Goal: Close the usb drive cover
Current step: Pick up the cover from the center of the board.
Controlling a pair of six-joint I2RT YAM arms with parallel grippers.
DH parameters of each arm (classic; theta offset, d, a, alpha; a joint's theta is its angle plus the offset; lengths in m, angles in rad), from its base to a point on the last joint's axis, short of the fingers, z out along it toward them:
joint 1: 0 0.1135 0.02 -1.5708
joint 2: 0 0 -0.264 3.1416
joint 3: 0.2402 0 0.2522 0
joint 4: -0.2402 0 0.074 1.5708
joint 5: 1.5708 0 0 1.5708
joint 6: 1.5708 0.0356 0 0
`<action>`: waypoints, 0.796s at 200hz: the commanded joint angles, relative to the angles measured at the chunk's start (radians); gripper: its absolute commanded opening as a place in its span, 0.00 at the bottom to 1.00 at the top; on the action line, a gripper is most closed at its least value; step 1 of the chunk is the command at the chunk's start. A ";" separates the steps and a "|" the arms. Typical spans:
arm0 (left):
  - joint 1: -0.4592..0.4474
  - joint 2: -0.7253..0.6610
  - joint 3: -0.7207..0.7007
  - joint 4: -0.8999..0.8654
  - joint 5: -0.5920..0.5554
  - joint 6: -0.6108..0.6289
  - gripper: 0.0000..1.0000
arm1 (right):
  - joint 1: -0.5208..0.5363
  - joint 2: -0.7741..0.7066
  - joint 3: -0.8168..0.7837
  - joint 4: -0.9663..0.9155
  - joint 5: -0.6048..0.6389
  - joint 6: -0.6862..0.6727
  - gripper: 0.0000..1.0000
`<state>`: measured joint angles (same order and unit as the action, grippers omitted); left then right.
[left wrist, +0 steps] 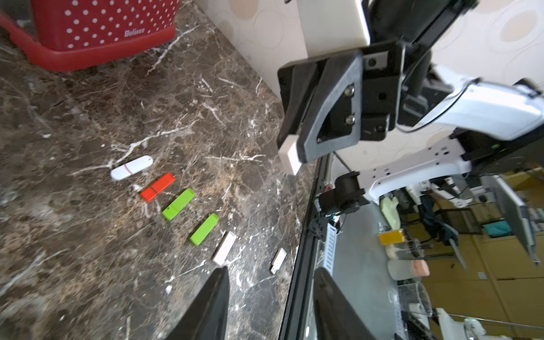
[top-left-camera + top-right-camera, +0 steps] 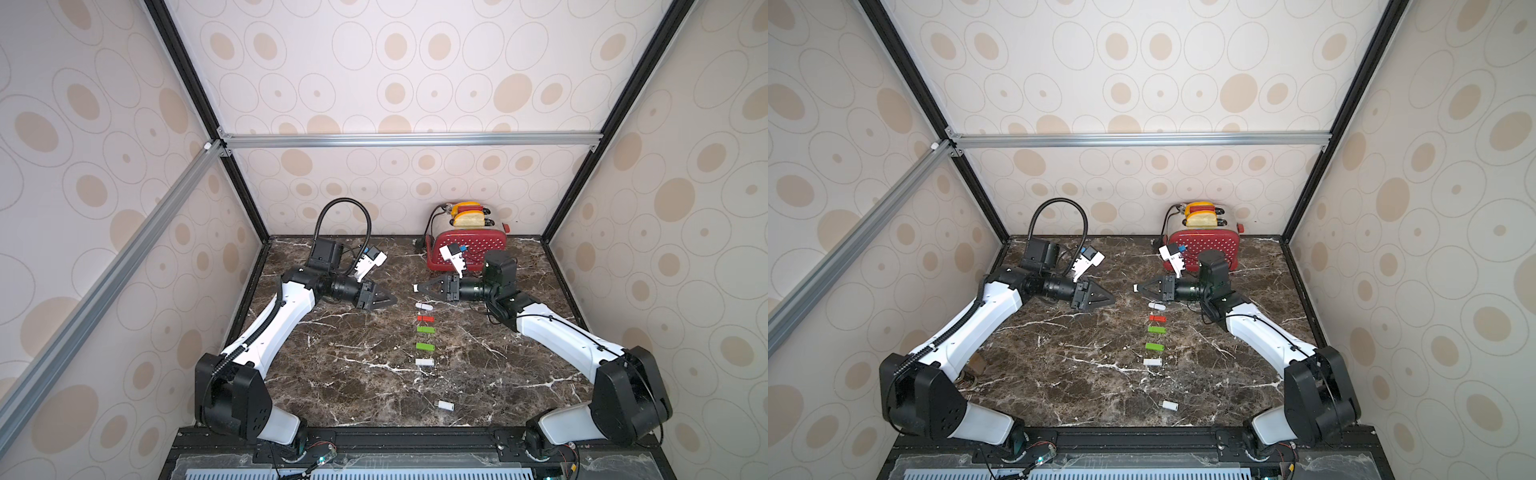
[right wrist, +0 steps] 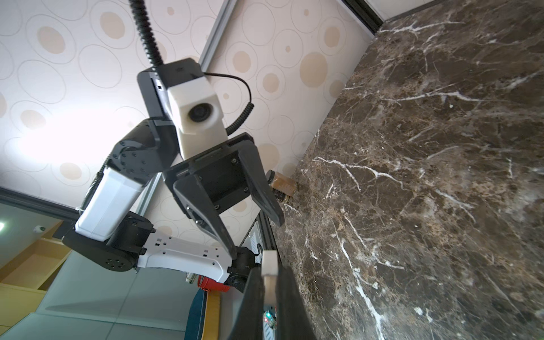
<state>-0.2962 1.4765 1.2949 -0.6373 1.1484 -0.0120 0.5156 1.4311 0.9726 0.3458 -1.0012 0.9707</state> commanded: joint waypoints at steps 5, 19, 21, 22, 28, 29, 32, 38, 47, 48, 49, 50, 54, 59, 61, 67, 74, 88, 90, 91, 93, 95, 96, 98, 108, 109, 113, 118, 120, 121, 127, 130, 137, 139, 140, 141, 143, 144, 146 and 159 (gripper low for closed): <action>0.007 0.015 0.011 0.118 0.134 -0.120 0.46 | 0.006 0.013 -0.026 0.128 -0.018 0.082 0.00; 0.007 0.026 0.013 0.130 0.154 -0.131 0.45 | 0.022 0.020 -0.034 0.159 -0.013 0.101 0.00; 0.007 0.026 0.013 0.133 0.156 -0.134 0.45 | 0.025 0.020 -0.035 0.162 -0.013 0.103 0.00; 0.006 0.027 0.013 0.134 0.157 -0.135 0.45 | 0.026 0.022 -0.035 0.163 -0.013 0.104 0.00; 0.007 0.031 0.017 0.143 0.165 -0.142 0.45 | 0.033 0.026 -0.038 0.173 -0.011 0.111 0.00; 0.006 0.032 0.019 0.143 0.166 -0.141 0.44 | 0.034 0.026 -0.038 0.173 -0.009 0.113 0.00; 0.006 0.034 0.020 0.143 0.171 -0.142 0.44 | 0.037 0.028 -0.039 0.176 -0.009 0.115 0.00; 0.007 0.037 0.026 0.141 0.182 -0.141 0.43 | 0.044 0.033 -0.040 0.183 -0.006 0.120 0.00; 0.007 0.041 0.031 0.137 0.192 -0.139 0.42 | 0.050 0.039 -0.042 0.193 -0.005 0.128 0.00; 0.008 0.041 0.032 0.137 0.193 -0.139 0.41 | 0.050 0.039 -0.042 0.193 -0.004 0.129 0.00; 0.007 0.042 0.033 0.137 0.193 -0.139 0.41 | 0.050 0.040 -0.042 0.195 -0.003 0.130 0.00; 0.007 0.042 0.032 0.136 0.194 -0.138 0.41 | 0.051 0.041 -0.042 0.196 -0.003 0.131 0.00; 0.007 0.043 0.034 0.137 0.197 -0.136 0.41 | 0.054 0.044 -0.041 0.201 -0.003 0.134 0.00; 0.007 0.044 0.034 0.136 0.199 -0.136 0.39 | 0.056 0.046 -0.042 0.208 -0.001 0.139 0.00; 0.006 0.045 0.034 0.136 0.198 -0.135 0.39 | 0.057 0.047 -0.041 0.212 -0.001 0.141 0.00; 0.006 0.046 0.035 0.136 0.197 -0.138 0.38 | 0.059 0.050 -0.041 0.221 0.001 0.147 0.00; 0.006 0.048 0.035 0.136 0.198 -0.140 0.37 | 0.062 0.054 -0.038 0.226 0.002 0.150 0.00; 0.005 0.050 0.032 0.137 0.198 -0.141 0.35 | 0.067 0.061 -0.030 0.226 0.001 0.151 0.00; 0.005 0.050 0.031 0.137 0.199 -0.142 0.34 | 0.068 0.062 -0.029 0.226 0.001 0.151 0.00; 0.004 0.050 0.031 0.137 0.199 -0.142 0.34 | 0.069 0.063 -0.030 0.226 0.001 0.151 0.00; 0.004 0.050 0.031 0.137 0.200 -0.142 0.34 | 0.071 0.065 -0.028 0.226 0.002 0.150 0.00; 0.003 0.050 0.031 0.137 0.200 -0.142 0.33 | 0.070 0.067 -0.028 0.225 0.002 0.150 0.00; 0.002 0.050 0.031 0.137 0.200 -0.142 0.33 | 0.072 0.067 -0.028 0.226 0.003 0.151 0.00; 0.003 0.050 0.031 0.138 0.201 -0.143 0.33 | 0.073 0.069 -0.028 0.226 0.004 0.151 0.00; -0.001 0.050 0.032 0.139 0.207 -0.141 0.31 | 0.076 0.076 -0.026 0.227 0.007 0.153 0.00; 0.000 0.050 0.033 0.139 0.208 -0.142 0.31 | 0.076 0.076 -0.025 0.228 0.008 0.153 0.00; 0.000 0.049 0.033 0.137 0.210 -0.143 0.31 | 0.078 0.079 -0.025 0.228 0.007 0.154 0.00; -0.002 0.050 0.034 0.138 0.212 -0.144 0.30 | 0.081 0.082 -0.023 0.231 0.007 0.155 0.00; -0.001 0.050 0.034 0.138 0.211 -0.144 0.30 | 0.081 0.084 -0.024 0.232 0.007 0.155 0.00; -0.001 0.050 0.034 0.138 0.212 -0.144 0.30 | 0.082 0.083 -0.023 0.232 0.007 0.155 0.00; -0.004 0.050 0.034 0.137 0.213 -0.143 0.30 | 0.085 0.088 -0.023 0.235 0.009 0.158 0.00; -0.005 0.050 0.034 0.137 0.212 -0.142 0.30 | 0.088 0.089 -0.024 0.237 0.010 0.158 0.00; -0.003 0.050 0.035 0.137 0.211 -0.142 0.30 | 0.092 0.091 -0.022 0.240 0.009 0.158 0.00; -0.003 0.050 0.034 0.137 0.211 -0.142 0.30 | 0.093 0.093 -0.020 0.239 0.009 0.158 0.00; -0.004 0.050 0.034 0.137 0.211 -0.142 0.30 | 0.094 0.093 -0.020 0.240 0.009 0.159 0.00; -0.003 0.051 0.034 0.138 0.210 -0.142 0.30 | 0.095 0.093 -0.020 0.239 0.009 0.160 0.00; -0.005 0.051 0.033 0.137 0.209 -0.142 0.30 | 0.095 0.095 -0.019 0.240 0.009 0.160 0.00; -0.005 0.051 0.032 0.137 0.208 -0.141 0.30 | 0.096 0.095 -0.019 0.240 0.009 0.160 0.00; -0.006 0.051 0.032 0.137 0.207 -0.141 0.30 | 0.096 0.095 -0.018 0.241 0.009 0.160 0.00; -0.006 0.051 0.031 0.135 0.194 -0.141 0.34 | 0.099 0.094 -0.017 0.249 0.010 0.164 0.00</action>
<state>-0.2993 1.5208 1.2957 -0.5117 1.3300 -0.1501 0.6018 1.5177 0.9398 0.5495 -0.9901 1.1259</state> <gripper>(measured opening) 0.303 0.090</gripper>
